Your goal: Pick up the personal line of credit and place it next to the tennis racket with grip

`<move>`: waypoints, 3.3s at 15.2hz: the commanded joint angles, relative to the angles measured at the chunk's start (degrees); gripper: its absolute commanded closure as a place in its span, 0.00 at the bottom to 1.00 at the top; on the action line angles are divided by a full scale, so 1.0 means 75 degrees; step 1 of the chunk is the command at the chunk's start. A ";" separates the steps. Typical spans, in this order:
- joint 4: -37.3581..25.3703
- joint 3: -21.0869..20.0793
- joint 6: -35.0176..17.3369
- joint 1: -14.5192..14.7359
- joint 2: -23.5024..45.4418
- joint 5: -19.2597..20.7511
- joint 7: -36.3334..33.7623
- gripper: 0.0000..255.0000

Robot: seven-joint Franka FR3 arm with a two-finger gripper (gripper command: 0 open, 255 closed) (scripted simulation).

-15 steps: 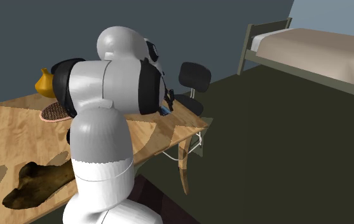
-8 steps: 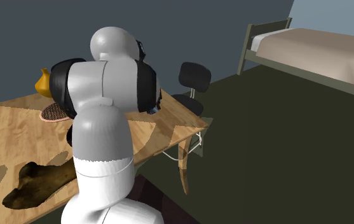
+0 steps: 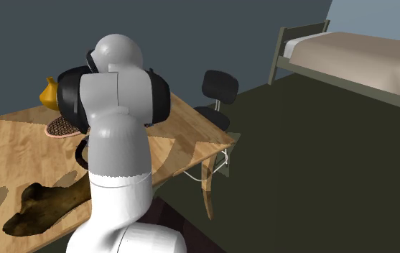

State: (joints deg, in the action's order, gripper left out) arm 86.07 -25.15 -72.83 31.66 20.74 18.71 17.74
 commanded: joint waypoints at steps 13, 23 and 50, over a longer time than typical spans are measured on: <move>-0.1538 -0.0297 0.0417 0.1280 0.1470 -0.0074 -0.1422 1.00; -0.0759 -0.0259 -0.0494 0.1184 0.1646 -0.0022 -0.1580 1.00; -0.2431 -0.0168 0.0409 0.1664 0.2408 0.0159 -0.1540 0.00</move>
State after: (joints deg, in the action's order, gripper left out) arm 67.91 -26.41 -69.81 44.12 38.78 19.89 6.18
